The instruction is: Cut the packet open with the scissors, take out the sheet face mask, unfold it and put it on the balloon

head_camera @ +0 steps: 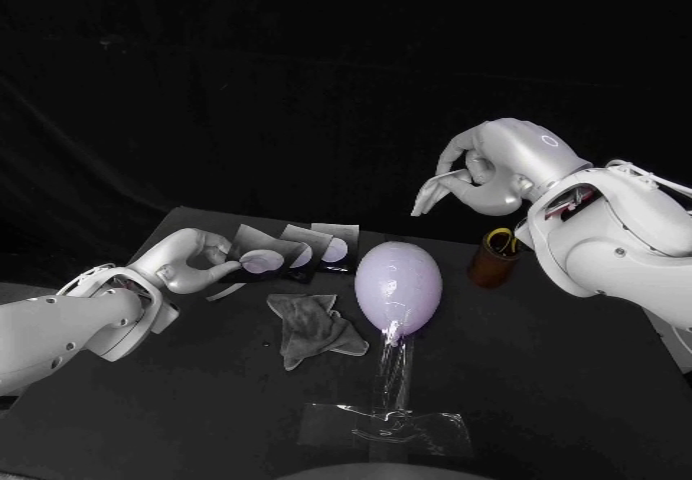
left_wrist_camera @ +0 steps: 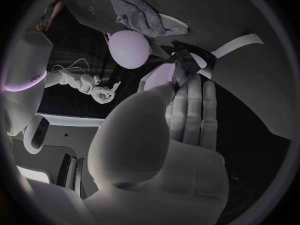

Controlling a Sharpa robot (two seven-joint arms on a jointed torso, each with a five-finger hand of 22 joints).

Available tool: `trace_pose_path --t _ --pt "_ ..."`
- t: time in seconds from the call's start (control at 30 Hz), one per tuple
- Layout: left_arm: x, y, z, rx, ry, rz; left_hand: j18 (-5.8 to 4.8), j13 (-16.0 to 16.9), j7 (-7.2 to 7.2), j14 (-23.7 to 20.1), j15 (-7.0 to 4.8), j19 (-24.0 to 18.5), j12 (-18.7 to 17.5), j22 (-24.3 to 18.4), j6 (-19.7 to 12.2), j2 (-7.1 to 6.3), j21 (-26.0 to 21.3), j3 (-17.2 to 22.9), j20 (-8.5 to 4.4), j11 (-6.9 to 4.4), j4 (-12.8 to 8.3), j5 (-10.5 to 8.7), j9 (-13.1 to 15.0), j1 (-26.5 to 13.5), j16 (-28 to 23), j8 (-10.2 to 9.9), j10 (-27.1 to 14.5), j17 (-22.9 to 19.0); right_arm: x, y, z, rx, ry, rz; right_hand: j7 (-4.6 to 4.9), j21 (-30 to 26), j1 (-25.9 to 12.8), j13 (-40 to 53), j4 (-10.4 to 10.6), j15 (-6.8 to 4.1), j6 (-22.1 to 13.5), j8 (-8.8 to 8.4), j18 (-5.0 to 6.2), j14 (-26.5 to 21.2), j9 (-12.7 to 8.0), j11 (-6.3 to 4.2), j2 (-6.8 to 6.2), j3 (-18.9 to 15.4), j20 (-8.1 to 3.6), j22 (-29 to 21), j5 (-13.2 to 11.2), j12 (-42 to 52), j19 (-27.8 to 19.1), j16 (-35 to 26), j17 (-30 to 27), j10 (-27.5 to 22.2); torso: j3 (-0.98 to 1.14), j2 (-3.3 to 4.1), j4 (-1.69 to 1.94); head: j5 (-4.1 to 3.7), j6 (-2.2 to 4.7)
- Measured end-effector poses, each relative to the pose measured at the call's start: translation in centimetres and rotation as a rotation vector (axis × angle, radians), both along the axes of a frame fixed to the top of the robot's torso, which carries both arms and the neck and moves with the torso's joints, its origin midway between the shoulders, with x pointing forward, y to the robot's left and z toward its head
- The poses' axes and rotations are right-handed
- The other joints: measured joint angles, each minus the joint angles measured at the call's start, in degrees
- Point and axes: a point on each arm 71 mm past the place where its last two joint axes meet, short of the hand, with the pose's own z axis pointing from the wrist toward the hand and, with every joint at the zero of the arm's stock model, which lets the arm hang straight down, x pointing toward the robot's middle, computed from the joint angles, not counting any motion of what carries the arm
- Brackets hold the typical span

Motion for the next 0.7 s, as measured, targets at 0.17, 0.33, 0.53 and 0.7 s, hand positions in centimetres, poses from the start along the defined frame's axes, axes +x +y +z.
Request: trace_pose_path --t 0.17,0.33,0.53,0.7 --pt "0.0 -0.5 -0.5 0.055 0.006 -0.01 0.0 0.3 -0.44 0.4 -0.44 -0.5 1.2 1.0 1.9 -4.09 1.7 4.7 0.13 -0.13 -0.4 0.59 0.1 -1.4 0.6 -0.4 0.1 -0.1 0.0 0.0 -0.1 -0.006 0.005 0.002 0.0 0.0 0.0 0.0 0.0 0.0 0.0 0.0 0.0 0.0 0.0 0.0 0.0 0.0 0.0 0.0 0.1 0.0 0.0 0.0 0.0 0.0 0.04 -0.01 -0.1 0.82 -0.12" --pt "0.1 -1.4 -0.9 0.103 0.011 -0.027 -0.02 1.1 -0.92 1.2 -1.18 -0.5 2.7 2.1 3.7 -7.02 3.7 7.0 0.13 -0.63 -1.8 0.63 0.1 -2.5 1.5 -0.5 0.7 -0.1 0.0 0.0 -0.2 -0.012 0.01 0.003 0.0 0.0 0.0 0.0 0.0 0.0 0.0 0.0 0.0 0.0 0.0 0.0 -0.01 0.0 0.01 0.0 0.3 0.0 0.0 -0.2 0.0 0.0 0.07 0.02 -0.15 1.11 -0.27" --pt "-0.1 -2.5 -1.1 0.146 0.019 -0.054 -0.07 2.2 -1.43 1.7 -1.66 -0.9 4.8 3.3 5.3 -9.03 5.8 8.7 -0.27 -1.28 -3.3 0.63 0.1 -3.7 2.8 -0.6 0.4 0.5 0.0 0.0 -0.4 -0.018 0.018 0.006 0.02 0.0 0.0 0.0 -0.2 0.0 -0.1 0.0 0.0 0.0 0.0 0.0 -0.01 0.2 0.01 0.0 0.3 -0.1 0.0 0.0 0.0 0.0 0.1 0.08 -0.14 0.92 -0.61" --pt "-0.3 -3.1 -1.3 0.168 0.034 -0.077 -0.22 3.2 -1.89 2.0 -1.95 -1.9 6.5 3.9 6.2 -9.87 6.7 7.7 -0.26 -1.77 -6.6 0.63 8.3 -5.1 4.0 -0.6 -0.1 1.2 0.0 0.1 -0.5 -0.023 0.023 0.009 0.11 0.0 0.0 0.0 -0.2 0.0 -0.1 0.0 0.0 0.0 0.0 0.01 -0.02 0.2 0.01 0.0 0.3 -0.1 0.0 0.0 0.0 0.0 0.1 0.07 -0.13 0.58 -0.82"
